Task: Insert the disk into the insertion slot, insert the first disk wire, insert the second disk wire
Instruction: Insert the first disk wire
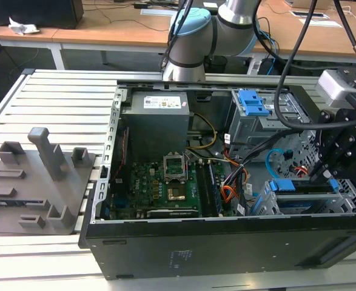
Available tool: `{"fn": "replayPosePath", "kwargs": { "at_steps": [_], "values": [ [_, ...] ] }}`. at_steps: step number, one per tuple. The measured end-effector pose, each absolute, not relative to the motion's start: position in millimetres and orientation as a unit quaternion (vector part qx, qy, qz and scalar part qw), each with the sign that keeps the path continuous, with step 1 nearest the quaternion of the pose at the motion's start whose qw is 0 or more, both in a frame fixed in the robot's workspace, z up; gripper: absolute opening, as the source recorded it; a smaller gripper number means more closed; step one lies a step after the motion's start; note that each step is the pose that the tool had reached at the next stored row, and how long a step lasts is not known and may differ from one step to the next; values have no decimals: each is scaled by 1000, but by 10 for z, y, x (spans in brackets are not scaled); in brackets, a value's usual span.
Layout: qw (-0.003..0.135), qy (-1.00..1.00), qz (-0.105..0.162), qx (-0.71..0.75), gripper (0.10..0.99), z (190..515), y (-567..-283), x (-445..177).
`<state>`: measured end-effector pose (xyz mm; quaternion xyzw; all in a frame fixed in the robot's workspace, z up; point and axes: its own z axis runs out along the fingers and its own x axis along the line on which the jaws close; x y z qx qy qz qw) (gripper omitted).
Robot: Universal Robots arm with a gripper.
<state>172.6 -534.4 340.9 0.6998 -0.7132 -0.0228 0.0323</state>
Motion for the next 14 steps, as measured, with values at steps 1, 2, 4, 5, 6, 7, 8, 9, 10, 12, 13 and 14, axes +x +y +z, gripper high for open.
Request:
{"fn": "replayPosePath", "kwargs": {
  "at_steps": [1,2,4,5,6,7,8,9,10,12,13,14],
  "values": [
    [32,-713,-23,700,165,3403,-5346,1730],
    [32,-713,-23,700,165,3399,-5347,1735],
    [32,-713,-23,700,165,3391,-5349,1750],
    [32,-713,-23,700,165,3388,-5349,1753],
    [32,-713,-23,700,165,3382,-5349,1754],
    [32,-713,-23,700,165,3373,-5348,1754],
    [32,-713,-23,700,165,3369,-5349,1754],
    [32,-713,-23,700,165,3368,-5349,1754],
    [32,-713,-23,700,165,3366,-5349,1754],
    [32,-713,-23,700,176,3357,-5348,1755],
    [32,-713,-23,700,239,3359,-5348,1754],
    [32,-713,-23,700,239,3364,-5349,1754]
  ]
}}
